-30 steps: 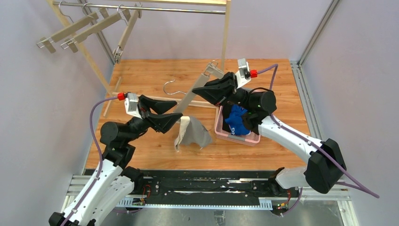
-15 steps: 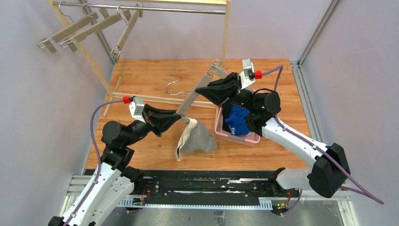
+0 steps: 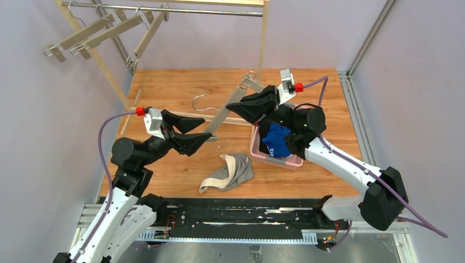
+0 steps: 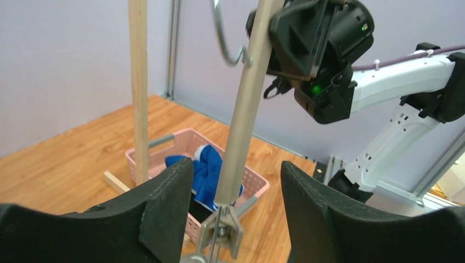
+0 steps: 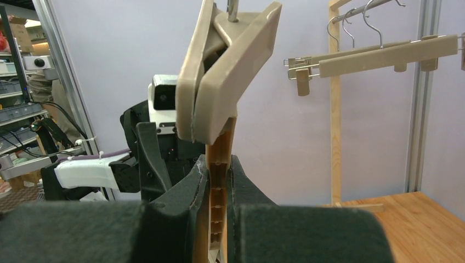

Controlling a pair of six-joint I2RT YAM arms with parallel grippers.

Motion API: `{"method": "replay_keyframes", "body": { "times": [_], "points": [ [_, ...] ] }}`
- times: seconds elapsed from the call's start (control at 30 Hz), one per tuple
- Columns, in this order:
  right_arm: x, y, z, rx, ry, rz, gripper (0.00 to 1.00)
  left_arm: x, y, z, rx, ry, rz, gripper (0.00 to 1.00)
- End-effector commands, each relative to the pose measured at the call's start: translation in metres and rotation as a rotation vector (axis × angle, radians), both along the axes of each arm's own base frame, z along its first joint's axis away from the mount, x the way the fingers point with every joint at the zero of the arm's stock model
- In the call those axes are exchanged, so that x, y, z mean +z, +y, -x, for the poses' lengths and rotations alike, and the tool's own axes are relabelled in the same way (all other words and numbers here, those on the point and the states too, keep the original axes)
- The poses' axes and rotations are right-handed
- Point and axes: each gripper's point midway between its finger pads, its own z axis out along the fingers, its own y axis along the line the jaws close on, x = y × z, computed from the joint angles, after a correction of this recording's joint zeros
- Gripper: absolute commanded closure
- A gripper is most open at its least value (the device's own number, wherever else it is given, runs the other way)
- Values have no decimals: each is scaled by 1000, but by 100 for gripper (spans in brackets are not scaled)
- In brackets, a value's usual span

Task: Remove the underwear clipped to the hanger

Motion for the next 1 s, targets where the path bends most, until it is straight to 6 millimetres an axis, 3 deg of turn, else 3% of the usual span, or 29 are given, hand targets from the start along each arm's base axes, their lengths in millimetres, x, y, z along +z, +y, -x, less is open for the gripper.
{"method": "replay_keyframes", "body": {
  "times": [0.0, 0.33, 0.4, 0.43, 0.5, 0.83, 0.9, 0.97],
  "points": [
    [15, -3, 13, 2, -44, -43, 99, 21, -2, -1, -5, -57, 4, 37],
    [25, 3, 19, 12, -73, -43, 99, 8, -10, -3, -55, -29, -16, 55],
    [26, 5, 20, 13, -77, -42, 99, 8, -11, -4, -59, -26, -9, 71],
    [26, 5, 19, 10, -77, -43, 99, 8, -12, -5, -61, -16, -7, 88],
    [25, 7, 19, 11, -75, -43, 99, 7, -14, -7, -72, 14, -1, 99],
    [15, 13, 12, 4, -42, -32, 99, 14, -17, 8, -148, 41, 15, 100],
    [12, 14, 11, 6, -34, -19, 76, 20, -13, 11, -122, 13, 30, 100],
    [6, 15, 8, -6, -22, -6, 45, 29, -9, 16, -109, -11, 49, 100]
  ]
}}
